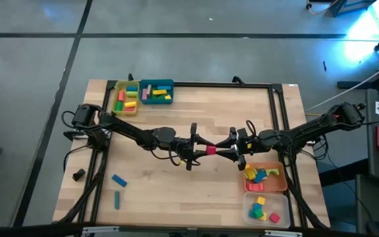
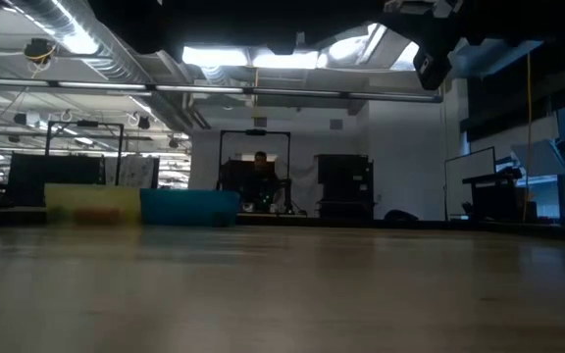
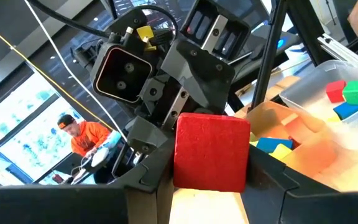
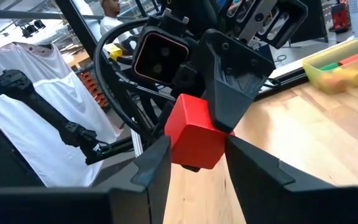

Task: Sort blocks by size
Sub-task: Put the red square block into the transparent bin

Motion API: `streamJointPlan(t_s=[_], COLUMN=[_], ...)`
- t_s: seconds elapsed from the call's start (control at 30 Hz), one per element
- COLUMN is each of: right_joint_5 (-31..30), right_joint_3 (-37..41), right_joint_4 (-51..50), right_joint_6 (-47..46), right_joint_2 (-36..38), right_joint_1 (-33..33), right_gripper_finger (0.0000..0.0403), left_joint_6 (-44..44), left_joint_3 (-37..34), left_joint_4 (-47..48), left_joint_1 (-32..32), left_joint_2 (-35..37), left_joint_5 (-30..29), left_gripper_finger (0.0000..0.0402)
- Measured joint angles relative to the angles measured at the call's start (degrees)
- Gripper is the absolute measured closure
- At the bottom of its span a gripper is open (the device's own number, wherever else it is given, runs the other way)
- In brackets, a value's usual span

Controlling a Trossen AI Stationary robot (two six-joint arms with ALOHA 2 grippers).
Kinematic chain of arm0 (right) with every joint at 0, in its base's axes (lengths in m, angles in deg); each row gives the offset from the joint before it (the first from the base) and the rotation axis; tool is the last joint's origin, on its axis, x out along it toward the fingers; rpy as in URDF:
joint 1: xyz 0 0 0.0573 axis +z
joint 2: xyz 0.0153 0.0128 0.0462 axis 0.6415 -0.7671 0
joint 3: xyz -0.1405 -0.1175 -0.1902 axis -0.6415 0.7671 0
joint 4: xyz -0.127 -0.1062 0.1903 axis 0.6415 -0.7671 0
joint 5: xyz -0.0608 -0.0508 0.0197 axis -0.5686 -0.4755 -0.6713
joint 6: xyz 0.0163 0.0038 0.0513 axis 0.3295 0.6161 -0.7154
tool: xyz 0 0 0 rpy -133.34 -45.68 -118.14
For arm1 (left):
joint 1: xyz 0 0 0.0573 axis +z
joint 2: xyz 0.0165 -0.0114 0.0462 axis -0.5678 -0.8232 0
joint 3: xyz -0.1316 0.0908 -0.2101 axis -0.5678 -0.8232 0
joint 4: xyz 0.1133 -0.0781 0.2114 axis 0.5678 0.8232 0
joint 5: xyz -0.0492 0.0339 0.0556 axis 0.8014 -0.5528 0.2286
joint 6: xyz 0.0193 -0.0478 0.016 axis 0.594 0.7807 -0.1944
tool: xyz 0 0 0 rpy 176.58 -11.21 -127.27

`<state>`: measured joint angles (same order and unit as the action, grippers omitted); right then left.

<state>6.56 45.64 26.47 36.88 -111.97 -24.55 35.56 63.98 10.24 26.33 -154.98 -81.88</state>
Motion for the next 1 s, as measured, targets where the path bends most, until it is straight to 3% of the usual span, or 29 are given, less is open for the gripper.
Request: streamJointPlan(t_s=[0.13,0.3,0.47,1.0], right_joint_5=[-0.3,-4.3,-3.2,-0.7], right_joint_3=[0.0,-0.1,-0.1,-0.1], right_joint_4=[-0.3,-0.2,-0.3,0.8], right_joint_6=[0.0,-1.3,-2.8,-2.2], right_joint_2=[0.0,0.0,0.0,0.0], right_joint_1=[0.0,0.0,0.0,0.0], right_gripper_finger=[0.0233,0.0179,0.0143,0.0159], left_joint_6=[0.0,0.0,-0.3,-4.6], left_joint_3=[0.0,0.0,0.0,0.0], left_joint_4=[0.0,0.1,0.0,-2.5], left_joint_1=[0.0,0.0,0.0,-0.7], left_joint_2=[0.0,-0.1,-0.1,-0.1], left_joint_5=[0.0,0.0,0.2,0.0], left_gripper_finger=[0.0270,0.0270,0.0270,0.0270])
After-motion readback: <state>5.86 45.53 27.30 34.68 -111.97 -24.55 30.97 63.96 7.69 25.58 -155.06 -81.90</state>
